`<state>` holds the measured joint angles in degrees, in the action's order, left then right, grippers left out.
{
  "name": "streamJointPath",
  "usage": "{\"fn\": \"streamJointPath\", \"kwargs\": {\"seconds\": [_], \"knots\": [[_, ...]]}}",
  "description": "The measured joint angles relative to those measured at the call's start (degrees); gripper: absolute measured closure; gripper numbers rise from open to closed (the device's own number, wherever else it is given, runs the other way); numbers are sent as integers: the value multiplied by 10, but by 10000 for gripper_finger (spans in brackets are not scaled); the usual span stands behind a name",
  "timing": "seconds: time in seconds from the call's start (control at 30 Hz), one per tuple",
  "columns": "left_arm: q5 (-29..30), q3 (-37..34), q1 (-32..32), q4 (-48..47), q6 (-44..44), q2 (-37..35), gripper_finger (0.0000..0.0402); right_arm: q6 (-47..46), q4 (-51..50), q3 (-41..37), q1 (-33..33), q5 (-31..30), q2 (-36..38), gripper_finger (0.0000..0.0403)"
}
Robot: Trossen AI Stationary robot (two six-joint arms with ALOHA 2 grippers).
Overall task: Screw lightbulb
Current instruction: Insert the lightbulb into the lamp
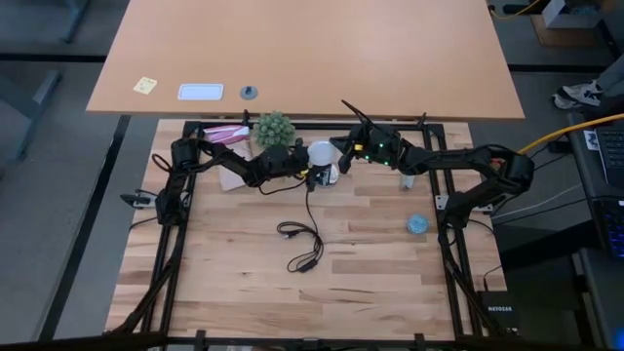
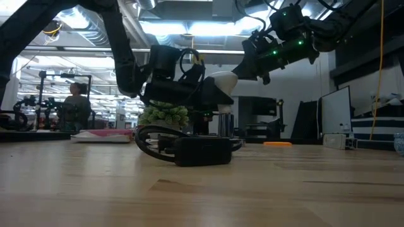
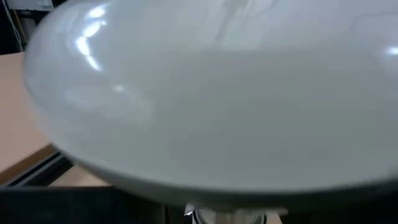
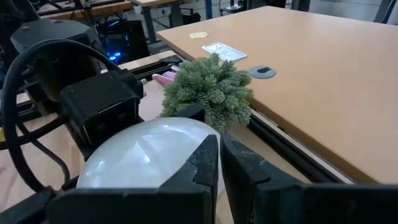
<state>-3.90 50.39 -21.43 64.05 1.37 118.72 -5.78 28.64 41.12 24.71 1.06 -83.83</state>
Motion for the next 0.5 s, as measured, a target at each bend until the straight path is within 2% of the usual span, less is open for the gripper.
{"fn": "streamJointPath", "kwargs": {"seconds": [0.13,0.33,0.5], "knots": [[0,0,0,0,-1,0,240,9,0,0,0,-3,0,377],[4,1,0,2,-11,0,240,31,-3,0,0,-74,0,377],[4,1,-1,17,-33,-1,240,33,-7,-2,0,-90,0,377]]}}
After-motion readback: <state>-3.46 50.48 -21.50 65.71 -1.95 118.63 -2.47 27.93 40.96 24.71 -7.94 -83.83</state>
